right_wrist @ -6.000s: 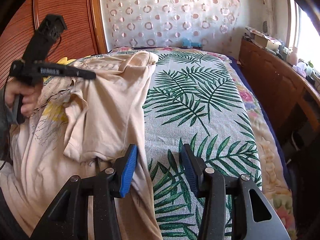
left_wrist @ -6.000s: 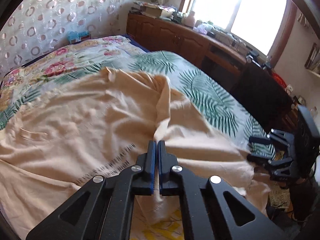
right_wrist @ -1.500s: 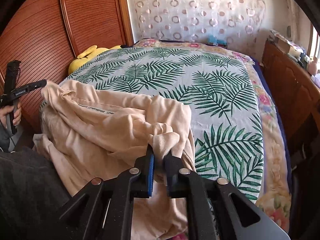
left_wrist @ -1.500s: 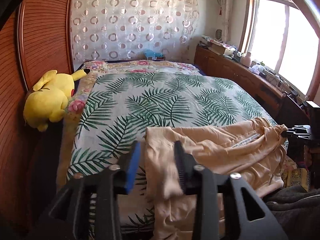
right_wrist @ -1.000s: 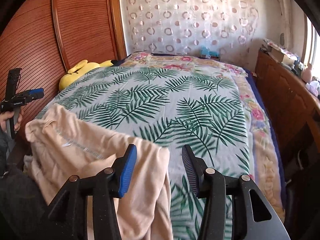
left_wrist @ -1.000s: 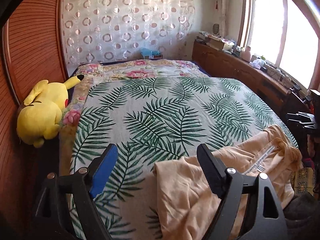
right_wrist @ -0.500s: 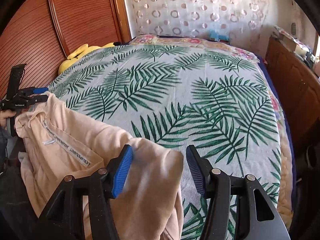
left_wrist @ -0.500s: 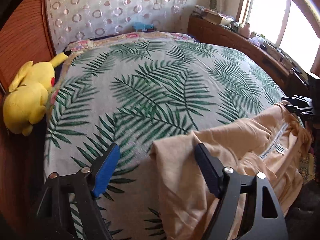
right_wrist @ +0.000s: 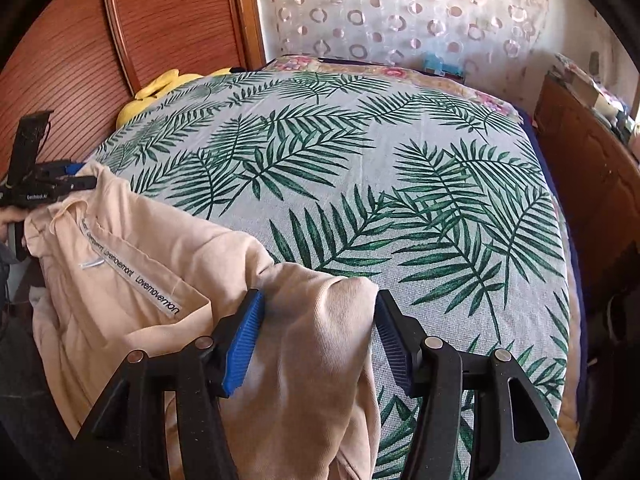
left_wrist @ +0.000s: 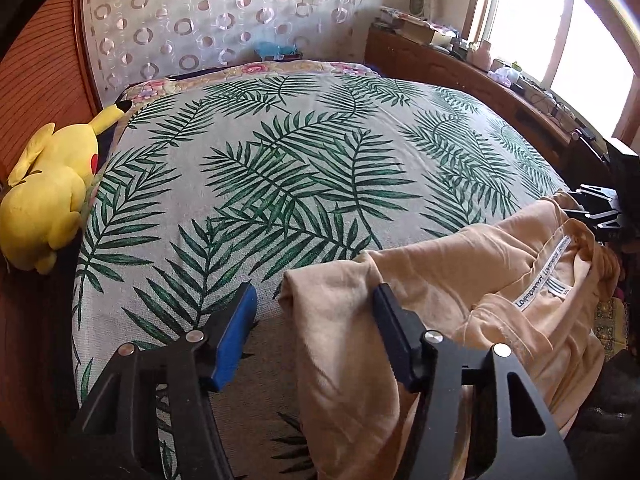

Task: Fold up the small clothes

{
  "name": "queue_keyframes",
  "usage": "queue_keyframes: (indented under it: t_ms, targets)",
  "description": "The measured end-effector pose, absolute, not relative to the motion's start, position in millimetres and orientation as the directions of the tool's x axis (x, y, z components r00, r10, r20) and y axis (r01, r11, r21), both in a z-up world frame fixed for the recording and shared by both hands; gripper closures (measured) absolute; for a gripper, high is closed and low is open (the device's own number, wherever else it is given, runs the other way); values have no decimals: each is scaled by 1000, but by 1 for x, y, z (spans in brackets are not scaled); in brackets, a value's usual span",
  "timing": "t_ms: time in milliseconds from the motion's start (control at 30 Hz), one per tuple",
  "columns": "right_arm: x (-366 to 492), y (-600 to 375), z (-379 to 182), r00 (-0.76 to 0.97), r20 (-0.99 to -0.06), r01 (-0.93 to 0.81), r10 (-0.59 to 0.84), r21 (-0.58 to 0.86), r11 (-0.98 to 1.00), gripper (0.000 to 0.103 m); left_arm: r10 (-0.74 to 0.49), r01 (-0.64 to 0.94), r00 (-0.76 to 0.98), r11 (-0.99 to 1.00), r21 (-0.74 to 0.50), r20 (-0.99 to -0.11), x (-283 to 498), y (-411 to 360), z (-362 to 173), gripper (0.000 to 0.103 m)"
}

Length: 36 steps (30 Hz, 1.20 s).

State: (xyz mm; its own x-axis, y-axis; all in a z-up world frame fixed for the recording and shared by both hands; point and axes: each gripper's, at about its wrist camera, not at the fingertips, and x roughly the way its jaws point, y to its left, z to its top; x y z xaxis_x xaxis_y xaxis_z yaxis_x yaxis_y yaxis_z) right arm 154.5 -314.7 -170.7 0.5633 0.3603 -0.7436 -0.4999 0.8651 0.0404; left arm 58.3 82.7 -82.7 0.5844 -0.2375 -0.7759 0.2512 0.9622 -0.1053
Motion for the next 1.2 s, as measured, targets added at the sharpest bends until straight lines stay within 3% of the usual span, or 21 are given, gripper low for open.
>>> queue_keyframes:
  t_ms: [133,233,300,333,367,433,667,1000,1200]
  targets:
    - [154,-314,-172,563,-741,-506,365,40,862,45,-225,251,590,964,-89,-775,57,81,-83,45]
    - [148,-313,-173,548,-738,-536,395,52,842,69,-251,273,584,956,-105,-772,53,80,-83,73]
    - [143,-310,-174,547,-741,-548,390,35,836,73,-247,277,584,956,-96,-773,51,79,-83,76]
    - [140,-309,-174,545,-743,-555,389,28,831,84,-249,278,584,956,-98,-773,51,80,-83,81]
    - [139,-309,-173,534,-745,-565,399,35,824,89,-258,281,580,954,-107,-772,51,80,-83,84]
    - [137,-310,-173,530,-746,-568,403,40,822,91,-270,290,578,950,-116,-770,49,79,-82,91]
    - [113,-324,-144,611,-689,-509,390,36,860,95,-319,351,732,934,-68,-602,-5,59,-7,92]
    - [47,-361,-5,784,-486,-467,386,-50,883,96,-400,405,848,912,-62,-346,-32,63,120,92]
    - [-2,-374,91,857,-329,-463,396,-153,873,96,-377,382,910,924,-6,-174,-50,76,196,92]
